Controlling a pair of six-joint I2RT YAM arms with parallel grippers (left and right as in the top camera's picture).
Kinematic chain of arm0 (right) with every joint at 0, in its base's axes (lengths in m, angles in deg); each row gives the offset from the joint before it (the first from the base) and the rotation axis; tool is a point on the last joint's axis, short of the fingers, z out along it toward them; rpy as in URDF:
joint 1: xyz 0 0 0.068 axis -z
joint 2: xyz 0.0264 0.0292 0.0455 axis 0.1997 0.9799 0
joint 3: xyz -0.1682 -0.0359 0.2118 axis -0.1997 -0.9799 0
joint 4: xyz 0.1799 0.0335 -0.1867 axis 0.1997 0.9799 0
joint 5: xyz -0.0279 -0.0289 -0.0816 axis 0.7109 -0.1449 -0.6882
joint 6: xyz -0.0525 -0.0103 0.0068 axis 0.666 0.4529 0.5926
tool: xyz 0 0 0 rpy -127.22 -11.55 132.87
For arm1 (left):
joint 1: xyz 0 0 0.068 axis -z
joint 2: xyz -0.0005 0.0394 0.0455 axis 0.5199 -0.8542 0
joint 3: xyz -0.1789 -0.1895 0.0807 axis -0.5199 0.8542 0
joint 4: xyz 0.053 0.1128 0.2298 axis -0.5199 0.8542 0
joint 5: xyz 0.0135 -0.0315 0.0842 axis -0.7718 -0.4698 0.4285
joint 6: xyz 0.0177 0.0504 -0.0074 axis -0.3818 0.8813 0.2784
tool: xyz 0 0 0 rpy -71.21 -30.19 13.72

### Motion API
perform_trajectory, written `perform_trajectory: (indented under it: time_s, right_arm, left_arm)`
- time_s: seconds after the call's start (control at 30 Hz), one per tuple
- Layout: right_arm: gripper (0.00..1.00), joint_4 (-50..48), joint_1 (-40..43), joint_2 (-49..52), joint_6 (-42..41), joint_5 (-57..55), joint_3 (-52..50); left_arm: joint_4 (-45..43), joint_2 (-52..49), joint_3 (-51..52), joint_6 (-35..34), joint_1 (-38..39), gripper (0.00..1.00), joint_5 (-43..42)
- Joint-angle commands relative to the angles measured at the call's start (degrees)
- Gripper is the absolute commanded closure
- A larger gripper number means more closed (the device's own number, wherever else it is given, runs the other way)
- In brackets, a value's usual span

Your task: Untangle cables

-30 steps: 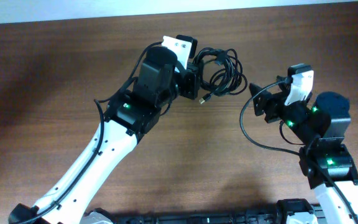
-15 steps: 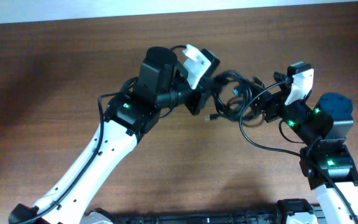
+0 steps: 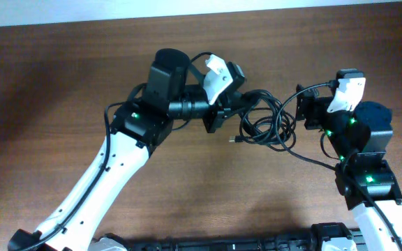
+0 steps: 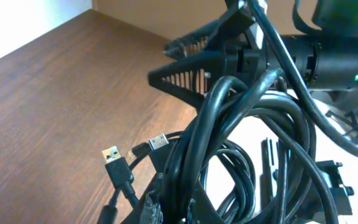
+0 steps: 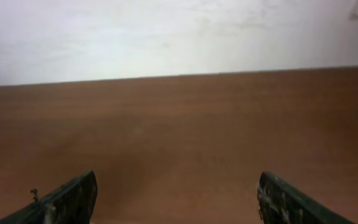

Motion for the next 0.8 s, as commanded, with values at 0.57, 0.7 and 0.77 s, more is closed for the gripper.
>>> perform_trajectory:
  time_s: [0.57,0.7,0.77]
  right_arm:
    - [0.16,-1.05,0.2,-4.61,-6.34,19.96,0.98]
    - [0.16,-2.38,0.2,-4.76,-9.44,26.82,0.98]
    - [0.16,-2.8,0.2,-4.76,-10.88,28.65,0.98]
  left_arm:
    - [0.98,1.01,-1.05,-10.88,-2.62,1.0,17.2]
    - [0.76,1.01,-1.05,-18.14,-2.62,1.0,21.92]
    - [0.22,1.01,-1.05,-22.27,-2.6,1.0,22.62]
